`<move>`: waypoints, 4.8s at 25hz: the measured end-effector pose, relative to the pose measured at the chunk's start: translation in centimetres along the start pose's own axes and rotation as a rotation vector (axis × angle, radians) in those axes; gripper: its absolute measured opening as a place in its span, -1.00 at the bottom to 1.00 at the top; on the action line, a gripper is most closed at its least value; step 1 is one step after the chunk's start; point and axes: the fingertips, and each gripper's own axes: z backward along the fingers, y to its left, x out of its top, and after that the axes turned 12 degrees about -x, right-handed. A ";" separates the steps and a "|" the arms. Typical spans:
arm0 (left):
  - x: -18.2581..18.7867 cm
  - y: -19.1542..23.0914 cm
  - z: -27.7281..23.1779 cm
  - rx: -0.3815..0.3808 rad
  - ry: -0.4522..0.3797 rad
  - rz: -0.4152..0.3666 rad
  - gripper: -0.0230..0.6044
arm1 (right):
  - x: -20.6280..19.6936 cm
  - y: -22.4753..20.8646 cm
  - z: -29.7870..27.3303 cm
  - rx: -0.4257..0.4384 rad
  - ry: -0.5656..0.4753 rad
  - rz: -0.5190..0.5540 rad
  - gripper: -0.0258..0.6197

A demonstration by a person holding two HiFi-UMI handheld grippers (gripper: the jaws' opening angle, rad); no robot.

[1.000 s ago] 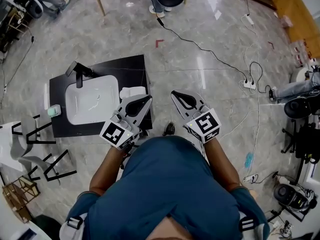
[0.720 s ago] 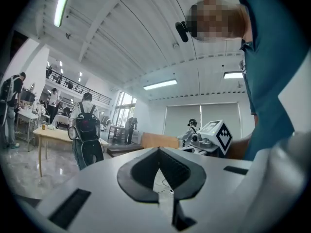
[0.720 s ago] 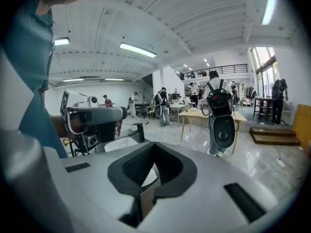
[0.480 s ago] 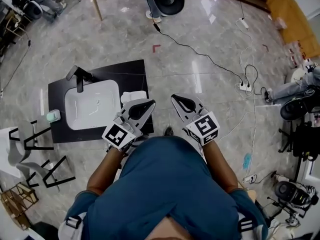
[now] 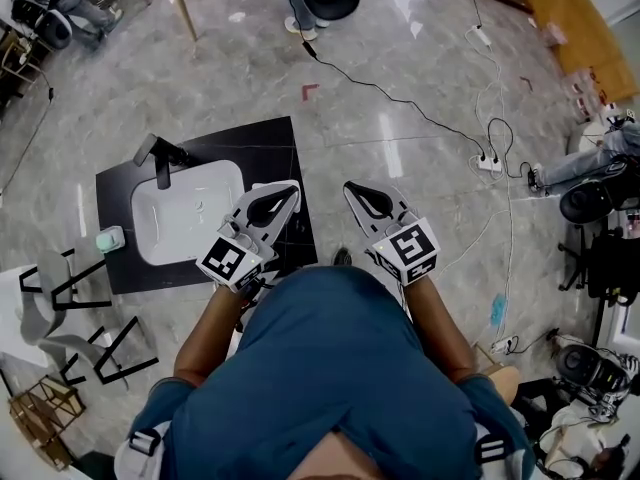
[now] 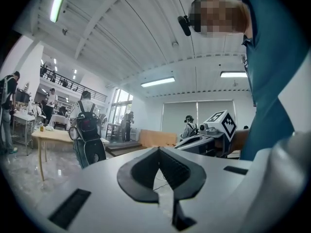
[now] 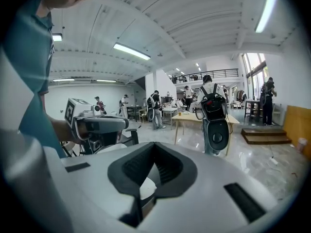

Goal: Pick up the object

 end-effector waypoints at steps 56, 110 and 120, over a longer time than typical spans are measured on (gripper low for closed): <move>-22.0 7.0 5.4 0.237 -0.672 1.442 -0.52 | -1.6 1.9 -1.9 0.039 0.088 0.052 -0.88; -35.0 7.1 6.2 0.421 -0.655 1.615 0.13 | -4.9 3.2 -3.1 0.099 0.190 0.060 -0.88; -34.2 7.2 6.2 0.380 -0.740 1.616 0.00 | -5.6 4.4 -2.8 0.123 0.210 0.064 -0.88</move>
